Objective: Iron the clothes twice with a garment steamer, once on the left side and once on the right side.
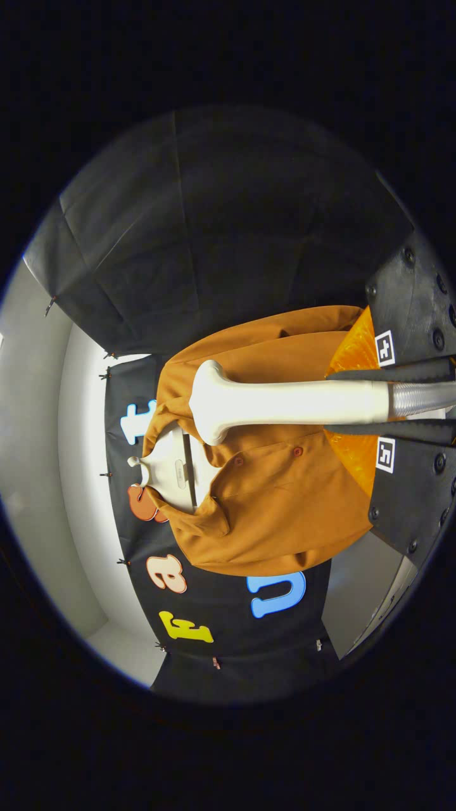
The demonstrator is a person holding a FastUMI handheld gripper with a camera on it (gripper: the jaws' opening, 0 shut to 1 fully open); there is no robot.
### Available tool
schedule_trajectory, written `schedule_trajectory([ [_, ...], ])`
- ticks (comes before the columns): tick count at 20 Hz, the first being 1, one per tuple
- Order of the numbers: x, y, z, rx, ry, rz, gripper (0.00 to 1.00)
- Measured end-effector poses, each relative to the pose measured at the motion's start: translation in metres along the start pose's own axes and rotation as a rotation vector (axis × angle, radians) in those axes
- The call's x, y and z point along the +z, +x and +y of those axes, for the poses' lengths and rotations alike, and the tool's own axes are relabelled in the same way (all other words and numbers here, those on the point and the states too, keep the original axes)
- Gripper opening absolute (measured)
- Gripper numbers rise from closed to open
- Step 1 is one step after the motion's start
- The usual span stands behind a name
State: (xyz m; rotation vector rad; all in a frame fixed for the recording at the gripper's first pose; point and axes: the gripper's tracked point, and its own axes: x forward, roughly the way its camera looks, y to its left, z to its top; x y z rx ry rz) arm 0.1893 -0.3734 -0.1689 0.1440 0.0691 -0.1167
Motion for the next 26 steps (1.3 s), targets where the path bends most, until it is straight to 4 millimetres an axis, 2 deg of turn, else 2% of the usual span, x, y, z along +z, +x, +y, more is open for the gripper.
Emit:
schedule_trajectory([
  [3,-0.029,0.006,0.001,-0.003,-0.003,0.061,0.26],
  [15,-0.168,-0.045,-0.029,-0.064,0.014,0.283,0.26],
  [20,-0.229,-0.072,-0.046,-0.106,0.018,0.4,0.26],
  [26,-0.281,-0.106,-0.057,-0.148,0.006,0.51,0.26],
])
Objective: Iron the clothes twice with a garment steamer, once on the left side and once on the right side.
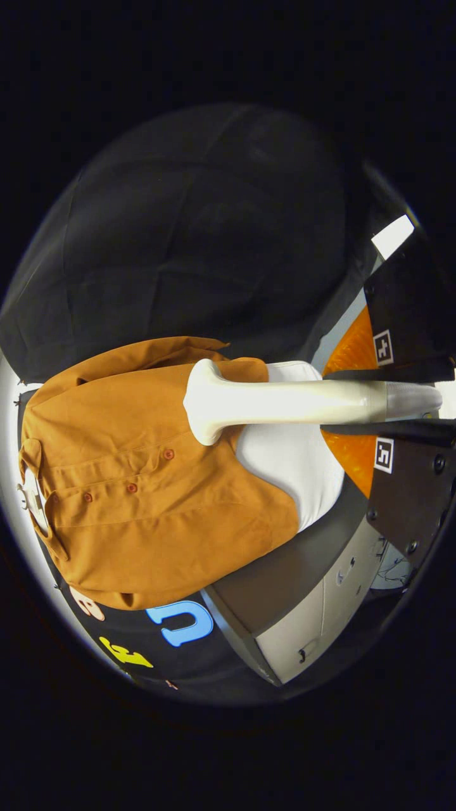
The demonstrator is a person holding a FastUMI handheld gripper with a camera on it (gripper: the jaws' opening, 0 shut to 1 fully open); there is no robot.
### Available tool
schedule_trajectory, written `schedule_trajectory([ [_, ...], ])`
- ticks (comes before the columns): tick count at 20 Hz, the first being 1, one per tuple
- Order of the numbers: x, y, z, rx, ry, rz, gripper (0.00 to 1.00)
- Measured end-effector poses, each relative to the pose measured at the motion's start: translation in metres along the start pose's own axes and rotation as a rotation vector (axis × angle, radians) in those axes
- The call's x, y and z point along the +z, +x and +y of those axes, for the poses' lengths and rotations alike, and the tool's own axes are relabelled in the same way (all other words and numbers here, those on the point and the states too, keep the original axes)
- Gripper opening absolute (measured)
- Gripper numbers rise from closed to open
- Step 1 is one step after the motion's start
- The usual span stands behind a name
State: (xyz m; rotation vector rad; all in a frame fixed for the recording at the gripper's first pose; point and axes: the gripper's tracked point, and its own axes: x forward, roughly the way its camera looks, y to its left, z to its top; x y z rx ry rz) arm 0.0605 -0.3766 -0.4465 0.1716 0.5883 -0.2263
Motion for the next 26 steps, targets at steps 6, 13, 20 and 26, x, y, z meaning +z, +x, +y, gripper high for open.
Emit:
schedule_trajectory([
  [6,-0.022,-0.04,-0.005,-0.058,-0.002,-0.009,0.26],
  [13,0.05,-0.106,0.023,-0.035,-0.031,-0.21,0.26],
  [20,0.147,-0.149,0.076,0.014,-0.107,-0.346,0.26],
  [26,0.207,-0.182,0.143,0.066,-0.117,-0.43,0.26],
])
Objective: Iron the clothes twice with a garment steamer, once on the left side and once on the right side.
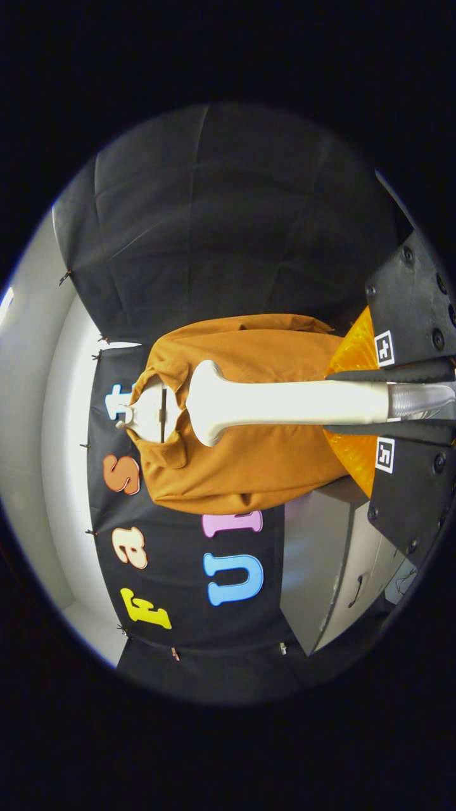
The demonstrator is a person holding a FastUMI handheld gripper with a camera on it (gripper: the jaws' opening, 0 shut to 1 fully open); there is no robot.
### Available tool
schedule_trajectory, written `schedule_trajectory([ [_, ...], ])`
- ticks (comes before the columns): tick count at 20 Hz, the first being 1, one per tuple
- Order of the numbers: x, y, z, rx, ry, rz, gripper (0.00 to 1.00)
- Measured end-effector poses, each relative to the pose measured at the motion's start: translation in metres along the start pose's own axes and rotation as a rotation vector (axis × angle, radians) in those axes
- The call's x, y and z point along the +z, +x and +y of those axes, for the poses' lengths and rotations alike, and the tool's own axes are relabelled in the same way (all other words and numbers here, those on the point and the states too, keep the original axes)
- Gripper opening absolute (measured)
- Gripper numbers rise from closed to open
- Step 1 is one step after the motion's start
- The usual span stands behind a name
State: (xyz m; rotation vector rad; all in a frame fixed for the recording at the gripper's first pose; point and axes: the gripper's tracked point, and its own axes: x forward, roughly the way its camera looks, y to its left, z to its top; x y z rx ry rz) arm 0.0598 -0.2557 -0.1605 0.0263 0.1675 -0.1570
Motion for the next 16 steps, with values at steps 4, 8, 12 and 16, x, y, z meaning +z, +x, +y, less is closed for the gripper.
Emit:
schedule_trajectory([
  [4,0.038,0.001,0.053,0.041,0.024,-0.039,0.26],
  [8,0.072,-0.003,0.111,0.081,0.006,-0.07,0.26],
  [12,0.098,-0.006,0.17,0.124,-0.001,-0.09,0.26],
  [16,0.112,-0.006,0.217,0.147,-0.004,-0.101,0.26],
])
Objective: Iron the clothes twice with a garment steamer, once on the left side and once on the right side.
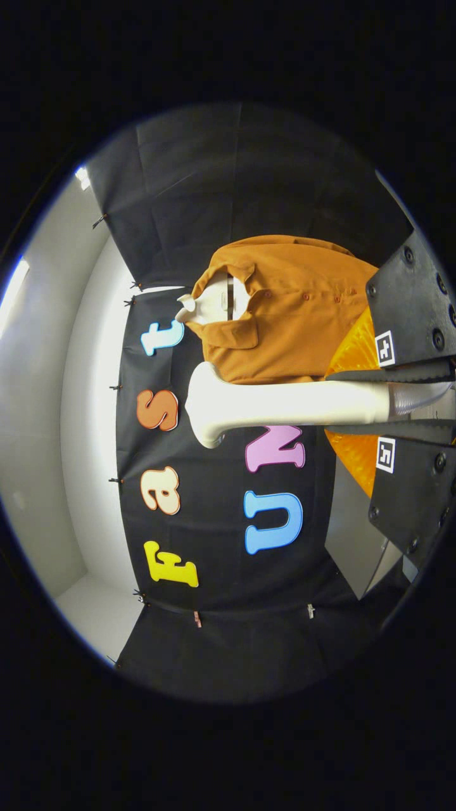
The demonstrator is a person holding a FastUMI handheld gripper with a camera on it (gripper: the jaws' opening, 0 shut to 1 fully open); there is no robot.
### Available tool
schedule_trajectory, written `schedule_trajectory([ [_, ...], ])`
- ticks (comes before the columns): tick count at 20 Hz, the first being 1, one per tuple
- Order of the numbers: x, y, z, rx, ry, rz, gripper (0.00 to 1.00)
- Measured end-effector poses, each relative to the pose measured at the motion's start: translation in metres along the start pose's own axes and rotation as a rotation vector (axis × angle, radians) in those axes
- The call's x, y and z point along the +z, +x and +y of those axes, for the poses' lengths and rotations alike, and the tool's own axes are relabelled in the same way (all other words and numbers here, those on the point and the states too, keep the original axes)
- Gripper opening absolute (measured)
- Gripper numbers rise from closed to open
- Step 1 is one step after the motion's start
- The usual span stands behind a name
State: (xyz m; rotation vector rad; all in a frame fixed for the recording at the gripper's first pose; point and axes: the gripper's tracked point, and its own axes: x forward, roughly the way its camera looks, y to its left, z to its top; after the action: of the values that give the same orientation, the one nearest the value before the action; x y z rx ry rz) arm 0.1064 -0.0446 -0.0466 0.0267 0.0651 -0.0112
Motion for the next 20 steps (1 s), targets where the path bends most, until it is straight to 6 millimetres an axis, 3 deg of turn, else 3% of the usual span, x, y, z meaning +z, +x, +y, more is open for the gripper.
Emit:
schedule_trajectory([
  [7,0.016,0.011,0.044,-0.006,0.014,-0.006,0.26],
  [12,0.018,0.013,0.064,0.012,0.013,-0.005,0.26],
  [20,0.014,0.015,0.073,0.024,0.001,0.008,0.26],
])
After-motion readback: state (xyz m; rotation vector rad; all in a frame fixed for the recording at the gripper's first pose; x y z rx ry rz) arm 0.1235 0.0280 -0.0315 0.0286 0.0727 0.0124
